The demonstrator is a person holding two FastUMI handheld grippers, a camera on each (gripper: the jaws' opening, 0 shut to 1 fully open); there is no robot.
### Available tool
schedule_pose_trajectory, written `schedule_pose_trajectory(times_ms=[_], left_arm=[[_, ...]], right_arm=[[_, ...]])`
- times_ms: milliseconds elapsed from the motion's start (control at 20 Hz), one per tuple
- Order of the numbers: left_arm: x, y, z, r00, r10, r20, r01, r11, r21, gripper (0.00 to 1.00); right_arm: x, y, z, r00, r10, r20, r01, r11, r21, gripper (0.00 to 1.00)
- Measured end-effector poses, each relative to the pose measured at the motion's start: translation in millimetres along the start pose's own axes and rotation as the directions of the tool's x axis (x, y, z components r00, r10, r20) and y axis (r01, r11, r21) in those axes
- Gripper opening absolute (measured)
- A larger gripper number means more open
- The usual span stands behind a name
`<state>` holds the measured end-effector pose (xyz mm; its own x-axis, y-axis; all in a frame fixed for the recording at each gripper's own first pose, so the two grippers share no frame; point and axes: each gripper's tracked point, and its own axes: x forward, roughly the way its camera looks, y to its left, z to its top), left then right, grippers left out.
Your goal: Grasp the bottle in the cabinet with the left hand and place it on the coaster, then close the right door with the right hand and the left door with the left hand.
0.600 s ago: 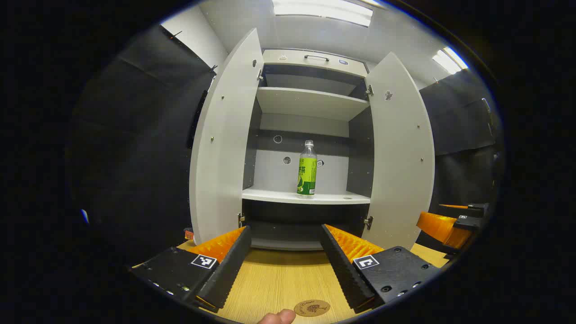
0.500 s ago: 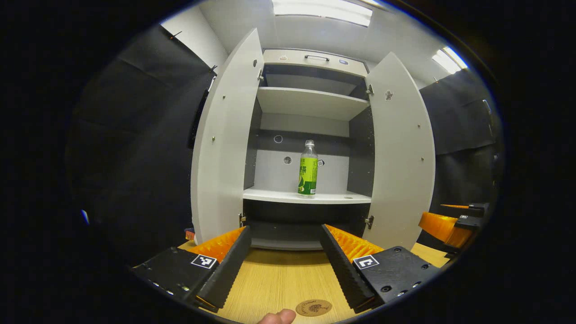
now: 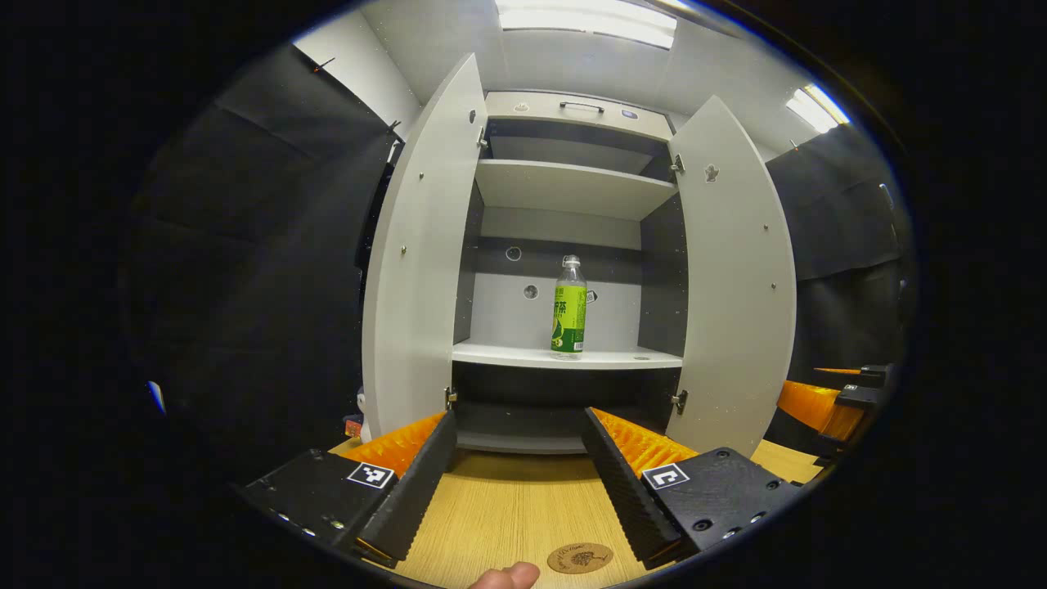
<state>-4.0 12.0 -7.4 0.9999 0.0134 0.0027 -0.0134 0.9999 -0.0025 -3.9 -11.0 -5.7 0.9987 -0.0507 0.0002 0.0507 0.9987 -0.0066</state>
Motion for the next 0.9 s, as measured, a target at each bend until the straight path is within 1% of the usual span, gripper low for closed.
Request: schedule_pose_trajectory(times_ms=[250, 300, 450, 550, 750, 900], left_arm=[[4.3, -0.9, 3.5, 1.0, -0.013, -0.003, 0.013, 1.0, -0.005, 0.94], [7.0, -4.4, 5.5, 0.999, -0.034, -0.005, 0.034, 0.999, -0.007, 0.94], [24.0, -22.7, 11.4, 0.992, -0.127, -0.025, 0.126, 0.992, -0.016, 0.94], [40.7, -31.3, 19.5, 0.986, -0.165, -0.019, 0.165, 0.986, -0.011, 0.94], [85.5, -52.0, 39.7, 0.975, -0.222, 0.011, 0.222, 0.975, 0.019, 0.94], [128.3, -74.2, 61.6, 0.959, -0.282, 0.04, 0.279, 0.959, 0.057, 0.94]], right_arm=[[3.2, 3.0, -2.9, 1.0, 0.01, -0.013, -0.01, 1.0, 0.01, 1.0], [3.5, 3.2, -3.2, 1.0, 0.01, -0.014, -0.01, 1.0, 0.011, 0.99], [3.7, 3.4, -4.7, 1.0, 0.01, -0.02, -0.01, 1.0, 0.015, 1.0], [4.3, 4.9, -4.8, 1.0, 0.013, -0.023, -0.013, 1.0, 0.017, 1.0], [3.9, 0.3, -0.1, 1.0, -0.001, -0.013, 0.002, 1.0, 0.011, 0.99], [4.6, -3.8, 2.8, 1.0, -0.016, -0.012, 0.016, 1.0, 0.024, 1.0]])
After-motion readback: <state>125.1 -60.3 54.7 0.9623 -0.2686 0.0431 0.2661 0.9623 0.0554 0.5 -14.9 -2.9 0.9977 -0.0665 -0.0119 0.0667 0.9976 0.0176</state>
